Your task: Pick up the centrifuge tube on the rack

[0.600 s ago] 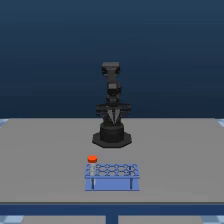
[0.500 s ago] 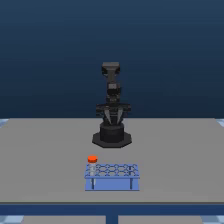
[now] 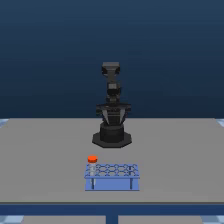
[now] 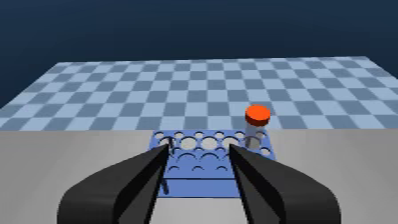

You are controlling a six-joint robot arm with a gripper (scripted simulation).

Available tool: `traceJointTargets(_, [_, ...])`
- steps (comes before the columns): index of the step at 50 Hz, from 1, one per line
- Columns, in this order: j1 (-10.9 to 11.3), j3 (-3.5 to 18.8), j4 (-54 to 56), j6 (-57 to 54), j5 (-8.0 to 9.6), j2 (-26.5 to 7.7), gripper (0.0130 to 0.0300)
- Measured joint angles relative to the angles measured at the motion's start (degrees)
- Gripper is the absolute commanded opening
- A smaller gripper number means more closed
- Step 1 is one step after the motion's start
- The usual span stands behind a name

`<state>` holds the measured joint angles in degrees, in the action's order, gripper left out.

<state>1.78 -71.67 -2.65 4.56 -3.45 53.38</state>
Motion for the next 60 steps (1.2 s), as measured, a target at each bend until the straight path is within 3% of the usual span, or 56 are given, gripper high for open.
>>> traceJointTargets(28, [-1.1, 0.4, -9.2, 8.2, -0.87, -1.4, 0.0300])
traceJointTargets(60, [-5.1, 2.3, -34.0, 30.8, -4.10, -6.8, 0.0300])
